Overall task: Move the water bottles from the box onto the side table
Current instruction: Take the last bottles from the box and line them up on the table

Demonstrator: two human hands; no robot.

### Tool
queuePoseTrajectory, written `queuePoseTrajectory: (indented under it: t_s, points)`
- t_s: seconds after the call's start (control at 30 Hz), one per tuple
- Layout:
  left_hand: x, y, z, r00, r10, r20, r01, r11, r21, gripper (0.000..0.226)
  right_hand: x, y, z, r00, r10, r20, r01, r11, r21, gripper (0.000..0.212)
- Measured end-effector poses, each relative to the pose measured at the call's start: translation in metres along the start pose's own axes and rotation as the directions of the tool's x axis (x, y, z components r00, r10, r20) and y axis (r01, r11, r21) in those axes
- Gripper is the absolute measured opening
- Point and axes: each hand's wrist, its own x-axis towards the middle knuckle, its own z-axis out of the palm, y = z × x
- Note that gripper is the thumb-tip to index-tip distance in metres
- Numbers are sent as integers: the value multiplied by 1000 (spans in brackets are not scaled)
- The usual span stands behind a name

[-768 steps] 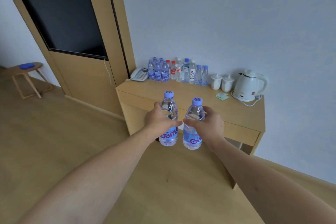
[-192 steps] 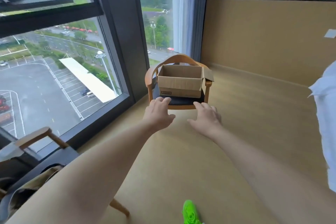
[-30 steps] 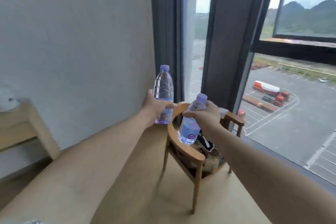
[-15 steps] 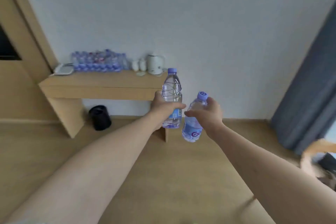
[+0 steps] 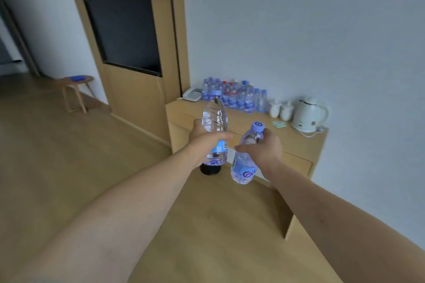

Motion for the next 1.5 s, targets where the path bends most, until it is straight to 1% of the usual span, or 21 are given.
queuePoseTrajectory:
  t_s: [0.13,0.3,0.5,0.63,0.73,0.8,0.87,0.97,1.1,1.2,1.3,1.4,1.5]
  points:
    - [53,-10,-6,997,-42,-60,41,999,-16,73,64,3,30,998,6,59,-6,1000,1,52]
    - [131,-32,-1,993,-98,-67,98,995,-4,74,136,25,70,993,62,97,-63,998,2,48]
    - [265,-61,24,994,-108,14,107,993,40,74,237,53,117,989,125,74,-123,992,-34,46]
    - [356,-66,46,984,-128,126,120,991,67,74,307,62,137,981,196,1,-196,981,-4,43]
    - [416,-64,67,969,-134,207,112,987,115,82,353,66,142,967,243,-78,-241,970,40,40]
    - [453,-62,84,959,-131,252,98,986,137,87,380,71,144,953,276,-122,-272,961,52,46]
    - [484,-63,102,949,-134,284,93,984,153,88,405,79,144,939,309,-152,-306,951,46,51]
    - [523,-70,131,928,-144,344,83,979,184,88,444,98,141,917,352,-185,-349,936,52,50]
    - [574,-89,170,897,-179,404,91,969,229,89,502,130,138,898,372,-234,-375,926,33,53]
    - [617,-107,201,888,-199,414,101,964,246,86,556,159,137,887,398,-233,-402,915,29,53]
    - [662,-122,231,882,-232,410,115,950,289,91,611,185,136,871,426,-247,-441,897,-8,57]
    - [706,-127,257,866,-278,415,123,924,363,96,662,204,133,852,463,-242,-485,874,-37,52]
    - [745,-131,281,844,-312,437,122,904,410,94,705,217,132,865,455,-211,-478,875,-74,45]
